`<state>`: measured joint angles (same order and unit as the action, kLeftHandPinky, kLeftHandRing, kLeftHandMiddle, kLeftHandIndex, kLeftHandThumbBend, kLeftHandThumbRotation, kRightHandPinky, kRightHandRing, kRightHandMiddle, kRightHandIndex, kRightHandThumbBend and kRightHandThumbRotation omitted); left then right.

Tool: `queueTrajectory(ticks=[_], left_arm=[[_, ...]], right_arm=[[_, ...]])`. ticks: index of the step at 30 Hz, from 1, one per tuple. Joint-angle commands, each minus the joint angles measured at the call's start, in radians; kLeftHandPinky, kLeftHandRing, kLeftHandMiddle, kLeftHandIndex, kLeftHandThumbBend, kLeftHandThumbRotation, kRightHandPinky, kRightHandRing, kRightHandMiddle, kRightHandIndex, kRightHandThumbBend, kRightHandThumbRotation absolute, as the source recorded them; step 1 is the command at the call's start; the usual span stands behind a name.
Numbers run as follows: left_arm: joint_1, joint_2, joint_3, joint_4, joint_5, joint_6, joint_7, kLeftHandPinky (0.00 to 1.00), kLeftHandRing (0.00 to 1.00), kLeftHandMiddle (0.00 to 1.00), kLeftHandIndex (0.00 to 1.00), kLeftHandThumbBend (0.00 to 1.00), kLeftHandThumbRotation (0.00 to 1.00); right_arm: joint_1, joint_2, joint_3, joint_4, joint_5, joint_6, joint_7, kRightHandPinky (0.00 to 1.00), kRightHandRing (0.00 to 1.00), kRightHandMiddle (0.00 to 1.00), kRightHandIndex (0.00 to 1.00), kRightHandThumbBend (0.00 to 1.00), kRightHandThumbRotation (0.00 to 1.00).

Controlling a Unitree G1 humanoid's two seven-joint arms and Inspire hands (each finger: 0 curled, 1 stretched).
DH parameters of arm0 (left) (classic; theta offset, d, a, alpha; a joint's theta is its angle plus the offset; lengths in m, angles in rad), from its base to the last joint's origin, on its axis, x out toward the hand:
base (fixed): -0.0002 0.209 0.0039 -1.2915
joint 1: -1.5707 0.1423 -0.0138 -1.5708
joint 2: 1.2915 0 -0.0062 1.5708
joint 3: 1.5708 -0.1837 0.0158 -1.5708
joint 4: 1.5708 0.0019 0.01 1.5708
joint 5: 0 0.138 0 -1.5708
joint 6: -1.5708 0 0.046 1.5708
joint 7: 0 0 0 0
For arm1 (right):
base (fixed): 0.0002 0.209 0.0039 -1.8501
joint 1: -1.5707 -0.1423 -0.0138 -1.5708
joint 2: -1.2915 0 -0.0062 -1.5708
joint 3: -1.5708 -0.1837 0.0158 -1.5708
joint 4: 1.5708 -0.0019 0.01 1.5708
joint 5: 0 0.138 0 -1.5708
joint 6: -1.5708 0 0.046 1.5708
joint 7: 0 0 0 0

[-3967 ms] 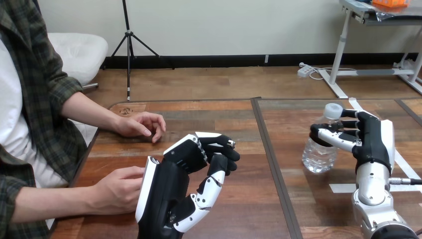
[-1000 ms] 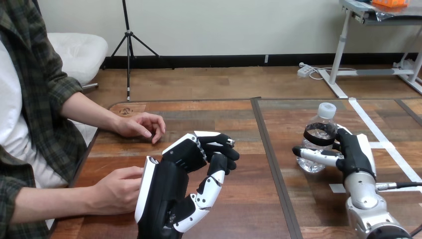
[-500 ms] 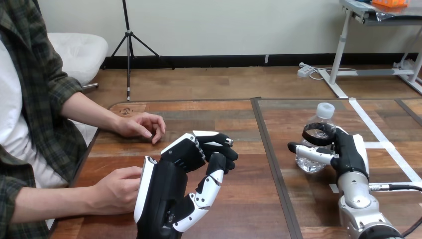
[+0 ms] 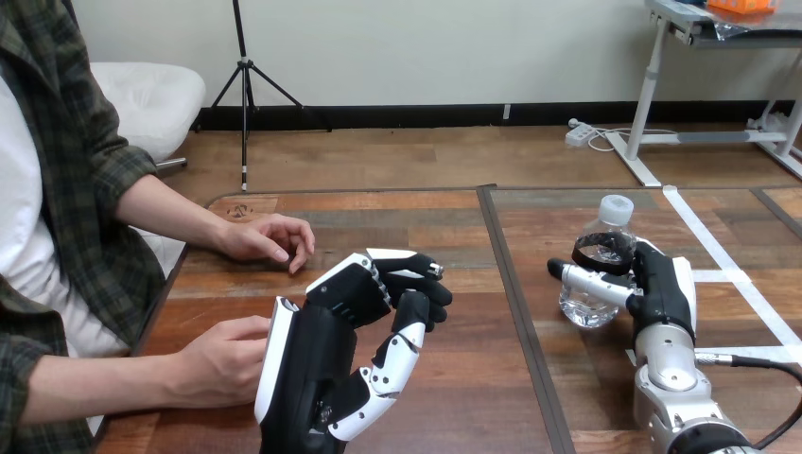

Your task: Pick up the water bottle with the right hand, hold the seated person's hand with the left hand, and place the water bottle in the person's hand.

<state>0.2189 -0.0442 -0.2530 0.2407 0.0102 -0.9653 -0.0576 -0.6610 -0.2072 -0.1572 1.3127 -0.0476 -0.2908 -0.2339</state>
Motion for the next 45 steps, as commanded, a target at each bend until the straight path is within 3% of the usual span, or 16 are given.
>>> queueTrajectory(ticks=[1,8,14,21,45], left_arm=[[0.007,-0.023,0.002,-0.012,0.004,-0.015,0.004,0.38,0.47,0.52,0.56,0.22,0.23],[0.009,-0.023,0.004,-0.010,0.012,-0.019,0.009,0.38,0.47,0.52,0.56,0.22,0.24],[0.009,-0.023,0.006,-0.007,0.015,-0.023,0.014,0.38,0.47,0.52,0.56,0.22,0.25],[0.011,-0.026,0.012,-0.007,0.027,-0.025,0.027,0.38,0.46,0.52,0.57,0.22,0.25],[0.002,-0.020,0.002,-0.001,-0.007,-0.024,0.018,0.37,0.46,0.52,0.56,0.22,0.25]], right_arm=[[-0.113,0.021,-0.022,-0.005,0.014,-0.043,-0.025,0.70,0.74,0.78,0.78,0.78,0.00],[-0.119,0.039,-0.046,-0.004,0.030,-0.052,-0.061,0.65,0.69,0.72,0.73,0.75,0.00],[-0.122,0.047,-0.057,-0.003,0.029,-0.061,-0.100,0.61,0.60,0.61,0.66,0.73,0.00],[-0.128,0.051,-0.066,0.000,0.031,-0.050,-0.116,0.63,0.53,0.51,0.60,0.71,0.00],[-0.124,0.046,-0.046,0.001,0.002,-0.059,-0.135,0.55,0.49,0.49,0.53,0.74,0.00]])
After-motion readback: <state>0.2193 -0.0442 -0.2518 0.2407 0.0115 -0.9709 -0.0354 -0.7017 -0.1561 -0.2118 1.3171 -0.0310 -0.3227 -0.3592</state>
